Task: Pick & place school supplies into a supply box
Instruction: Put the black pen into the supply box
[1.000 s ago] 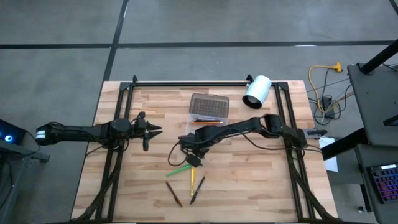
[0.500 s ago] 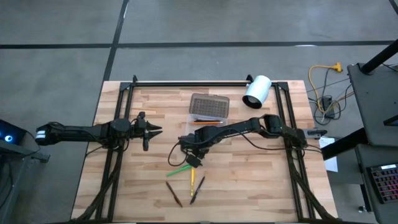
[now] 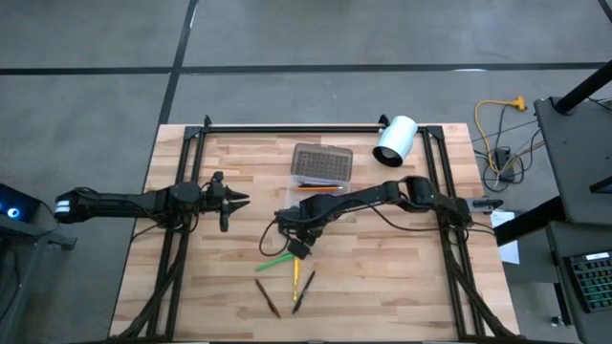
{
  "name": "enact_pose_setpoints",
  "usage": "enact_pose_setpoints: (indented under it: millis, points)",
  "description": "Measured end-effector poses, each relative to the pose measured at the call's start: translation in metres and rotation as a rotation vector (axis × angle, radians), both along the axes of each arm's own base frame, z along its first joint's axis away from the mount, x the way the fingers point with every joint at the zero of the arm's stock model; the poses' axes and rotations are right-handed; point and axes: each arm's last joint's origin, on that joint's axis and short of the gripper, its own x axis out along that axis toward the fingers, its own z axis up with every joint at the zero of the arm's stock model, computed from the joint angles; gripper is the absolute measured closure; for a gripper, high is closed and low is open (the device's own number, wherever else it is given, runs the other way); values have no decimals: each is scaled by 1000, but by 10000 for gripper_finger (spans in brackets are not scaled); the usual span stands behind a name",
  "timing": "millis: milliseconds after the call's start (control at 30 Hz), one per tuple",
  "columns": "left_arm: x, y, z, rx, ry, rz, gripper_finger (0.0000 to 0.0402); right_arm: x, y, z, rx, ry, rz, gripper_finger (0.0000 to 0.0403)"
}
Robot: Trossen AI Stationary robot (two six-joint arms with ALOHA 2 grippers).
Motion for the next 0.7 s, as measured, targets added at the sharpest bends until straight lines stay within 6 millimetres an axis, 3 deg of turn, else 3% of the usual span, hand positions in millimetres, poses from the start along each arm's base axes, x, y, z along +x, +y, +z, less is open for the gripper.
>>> enact_pose_setpoints:
  millis: [300, 700]
  points:
    - [0, 0, 0, 0, -1, 0, 332, 7, 2, -25, 120, 56, 42, 335]
    - [0, 0, 0, 0, 0, 0, 332, 8, -1, -19, 58, 71, 147, 351]
